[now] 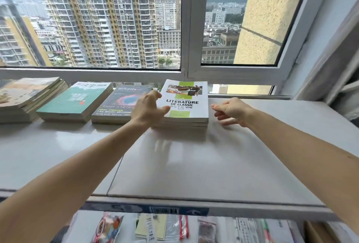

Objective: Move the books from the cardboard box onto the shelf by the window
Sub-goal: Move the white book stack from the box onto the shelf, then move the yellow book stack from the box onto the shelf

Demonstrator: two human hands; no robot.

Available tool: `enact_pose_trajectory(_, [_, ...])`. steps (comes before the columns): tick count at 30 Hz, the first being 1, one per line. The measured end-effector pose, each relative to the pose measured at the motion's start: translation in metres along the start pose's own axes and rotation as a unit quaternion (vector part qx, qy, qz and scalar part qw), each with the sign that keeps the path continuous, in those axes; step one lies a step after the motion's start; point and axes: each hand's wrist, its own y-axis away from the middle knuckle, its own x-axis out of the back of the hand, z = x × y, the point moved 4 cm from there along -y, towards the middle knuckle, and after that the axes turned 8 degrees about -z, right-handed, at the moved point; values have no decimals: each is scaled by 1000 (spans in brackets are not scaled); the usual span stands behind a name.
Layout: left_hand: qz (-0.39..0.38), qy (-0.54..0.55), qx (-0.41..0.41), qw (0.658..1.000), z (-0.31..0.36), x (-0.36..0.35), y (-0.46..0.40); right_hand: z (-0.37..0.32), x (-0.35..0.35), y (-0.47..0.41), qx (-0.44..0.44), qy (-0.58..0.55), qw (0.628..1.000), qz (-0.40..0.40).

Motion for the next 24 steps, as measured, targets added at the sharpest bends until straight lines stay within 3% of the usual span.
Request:
enact_pose_trajectory(5, [-40, -17, -109, 993, 50, -15, 12, 28, 28, 69, 32, 95, 990, 103])
enact_pose_trajectory(10, [-119, -9, -223, 968, 111, -58, 52, 65, 49, 181, -3, 165, 959, 232])
enact_pose_trajectory(18, [-264, 17, -383, 885, 209, -161, 194, 178, 59, 374, -144, 175, 906, 357])
enact_pose_trajectory(24, [-362, 22, -445, 819, 265, -244, 321, 291, 53, 500, -243, 109, 871, 413])
